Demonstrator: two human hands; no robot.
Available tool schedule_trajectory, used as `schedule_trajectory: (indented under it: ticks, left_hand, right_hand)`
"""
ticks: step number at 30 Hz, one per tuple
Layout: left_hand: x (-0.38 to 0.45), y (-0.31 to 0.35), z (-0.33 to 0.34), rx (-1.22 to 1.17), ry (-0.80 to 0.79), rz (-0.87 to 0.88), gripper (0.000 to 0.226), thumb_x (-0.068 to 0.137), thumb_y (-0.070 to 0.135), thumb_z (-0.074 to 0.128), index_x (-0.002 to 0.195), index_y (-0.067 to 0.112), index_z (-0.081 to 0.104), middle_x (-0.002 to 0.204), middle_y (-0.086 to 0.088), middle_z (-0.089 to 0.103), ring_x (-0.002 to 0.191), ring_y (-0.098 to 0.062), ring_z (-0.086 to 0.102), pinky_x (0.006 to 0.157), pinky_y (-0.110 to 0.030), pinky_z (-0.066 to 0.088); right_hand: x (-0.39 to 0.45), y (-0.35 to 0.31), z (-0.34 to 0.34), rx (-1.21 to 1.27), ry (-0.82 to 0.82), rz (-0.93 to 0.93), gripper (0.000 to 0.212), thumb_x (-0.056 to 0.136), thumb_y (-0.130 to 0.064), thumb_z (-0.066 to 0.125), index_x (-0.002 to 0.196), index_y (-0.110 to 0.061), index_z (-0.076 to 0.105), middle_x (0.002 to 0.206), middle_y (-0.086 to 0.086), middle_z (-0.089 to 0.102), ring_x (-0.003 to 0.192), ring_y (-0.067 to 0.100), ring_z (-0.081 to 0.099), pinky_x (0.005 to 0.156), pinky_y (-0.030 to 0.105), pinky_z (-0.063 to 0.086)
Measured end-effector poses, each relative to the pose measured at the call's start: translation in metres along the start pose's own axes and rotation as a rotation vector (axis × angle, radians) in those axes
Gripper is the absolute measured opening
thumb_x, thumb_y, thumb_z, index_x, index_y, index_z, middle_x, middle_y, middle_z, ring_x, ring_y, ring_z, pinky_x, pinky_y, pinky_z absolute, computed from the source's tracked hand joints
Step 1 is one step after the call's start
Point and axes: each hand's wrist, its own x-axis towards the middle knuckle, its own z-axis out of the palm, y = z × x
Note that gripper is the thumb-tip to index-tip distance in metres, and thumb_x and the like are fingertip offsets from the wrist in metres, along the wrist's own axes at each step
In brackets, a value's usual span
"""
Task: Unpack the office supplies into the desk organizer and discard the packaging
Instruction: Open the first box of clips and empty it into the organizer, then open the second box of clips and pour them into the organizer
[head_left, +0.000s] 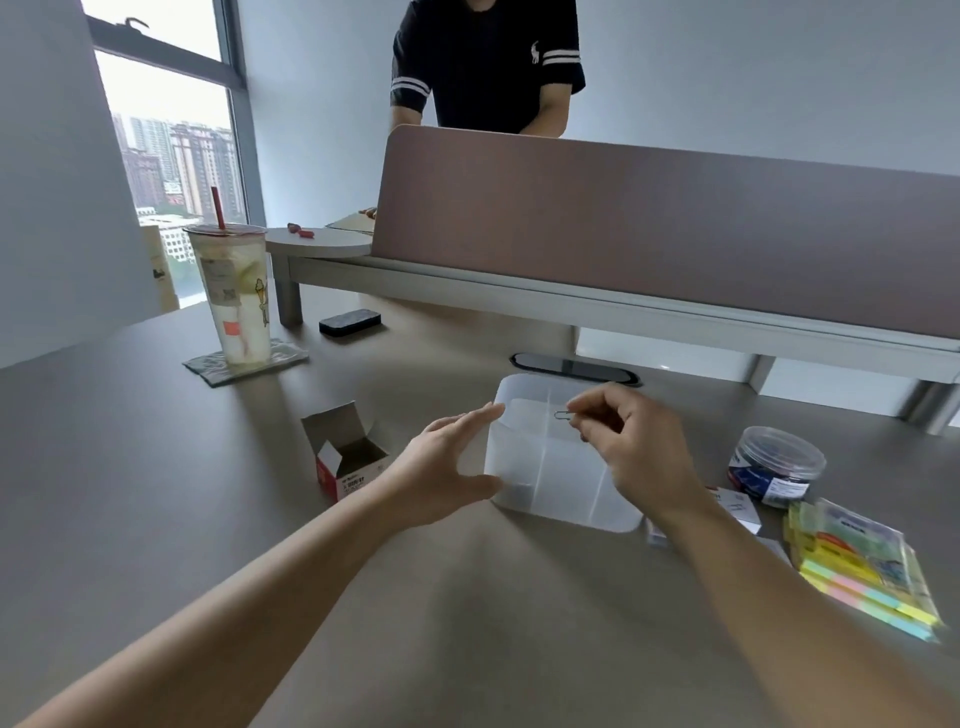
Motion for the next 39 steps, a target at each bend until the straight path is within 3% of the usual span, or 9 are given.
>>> schedule_trajectory:
  ticks: [6, 12, 15, 18, 22, 31, 33, 36, 39]
  left_hand:
    - [-0.019, 0.000, 0.000, 0.034, -0.010, 0.005, 0.091, 0.075, 0.034, 0.068, 0.142, 0.034, 0.006, 0.151, 0.010, 0.017, 0.139, -0.011, 0.013, 0.110, -0.027, 0.019]
    - [-0.027, -0.018, 0.009, 0.175, -0.205, -0.129, 0.108, 0.068, 0.050, 0.068, 0.144, 0.024, -0.005, 0.155, 0.006, -0.002, 0.142, -0.015, -0.001, 0.116, -0.032, 0.012]
    - [-0.035, -0.021, 0.011, 0.209, -0.261, -0.181, 0.107, 0.068, 0.056, 0.065, 0.144, 0.024, -0.004, 0.155, 0.005, -0.004, 0.143, -0.017, -0.005, 0.117, -0.035, 0.011]
    - [-0.042, -0.016, 0.013, 0.297, -0.303, -0.201, 0.101, 0.070, 0.061, 0.060, 0.144, 0.025, 0.001, 0.155, 0.004, -0.006, 0.143, -0.018, -0.009, 0.117, -0.039, 0.007]
    - [-0.051, -0.002, 0.026, 0.430, -0.365, -0.144, 0.102, 0.063, 0.077, 0.046, 0.143, 0.027, 0.007, 0.155, 0.002, -0.001, 0.143, -0.019, -0.009, 0.116, -0.041, -0.004]
    - [-0.054, 0.022, 0.050, 0.545, -0.312, -0.104, 0.091, 0.070, 0.074, 0.039, 0.143, 0.028, 0.009, 0.154, -0.004, 0.005, 0.143, -0.023, 0.001, 0.117, -0.044, -0.003]
    - [-0.056, 0.020, 0.050, 0.555, -0.299, -0.097, 0.102, 0.059, 0.085, 0.028, 0.143, 0.029, 0.009, 0.154, -0.003, 0.005, 0.142, -0.023, 0.003, 0.118, -0.043, -0.001]
    - [-0.056, 0.020, 0.050, 0.556, -0.285, -0.085, 0.141, 0.019, 0.098, -0.007, 0.142, 0.032, 0.012, 0.153, -0.003, 0.010, 0.141, -0.022, 0.007, 0.116, -0.040, 0.004]
    - [-0.053, 0.018, 0.051, 0.561, -0.262, -0.089, 0.149, 0.009, 0.096, -0.011, 0.141, 0.033, 0.013, 0.152, -0.003, 0.012, 0.140, -0.022, 0.009, 0.115, -0.038, 0.006]
  right_hand:
    - [0.015, -0.001, 0.011, -0.091, -0.083, 0.002, 0.012, 0.084, -0.005, 0.057, 0.091, -0.005, 0.067, 0.082, 0.005, 0.065, 0.066, 0.006, 0.055, 0.059, 0.005, 0.041]
    - [0.019, -0.001, 0.020, -0.235, -0.246, -0.040, 0.020, 0.088, -0.011, 0.052, 0.099, -0.008, 0.067, 0.098, 0.004, 0.069, 0.080, 0.007, 0.055, 0.080, 0.024, 0.044]
    - [0.014, -0.003, 0.014, -0.271, -0.245, -0.052, 0.024, 0.088, -0.019, 0.052, 0.107, -0.010, 0.064, 0.104, 0.000, 0.065, 0.080, 0.007, 0.052, 0.077, 0.021, 0.036]
    - [-0.004, -0.003, 0.002, -0.350, -0.160, -0.109, 0.031, 0.088, -0.021, 0.052, 0.117, -0.013, 0.057, 0.125, 0.003, 0.058, 0.113, 0.015, 0.051, 0.091, 0.020, 0.033]
    - [-0.057, 0.003, -0.025, -0.431, -0.118, -0.146, 0.037, 0.089, -0.024, 0.051, 0.126, -0.018, 0.050, 0.137, -0.002, 0.046, 0.127, 0.014, 0.038, 0.101, 0.020, 0.023]
    - [-0.123, 0.048, -0.058, -0.591, -0.417, 0.106, 0.046, 0.089, -0.038, 0.047, 0.131, -0.022, 0.042, 0.144, -0.003, 0.036, 0.131, 0.013, 0.033, 0.101, 0.020, 0.025]
    - [-0.117, 0.051, -0.060, -0.591, -0.328, 0.092, 0.043, 0.088, -0.036, 0.049, 0.128, -0.018, 0.046, 0.140, 0.000, 0.041, 0.127, 0.014, 0.036, 0.100, 0.022, 0.028]
    - [-0.105, 0.065, -0.067, -0.639, -0.111, 0.132, 0.042, 0.087, -0.032, 0.051, 0.124, -0.013, 0.047, 0.133, 0.005, 0.046, 0.124, 0.019, 0.038, 0.103, 0.029, 0.029]
    - [-0.096, 0.081, -0.074, -0.702, -0.084, 0.218, 0.046, 0.088, -0.035, 0.050, 0.128, -0.012, 0.043, 0.134, 0.007, 0.045, 0.125, 0.022, 0.039, 0.105, 0.035, 0.031]
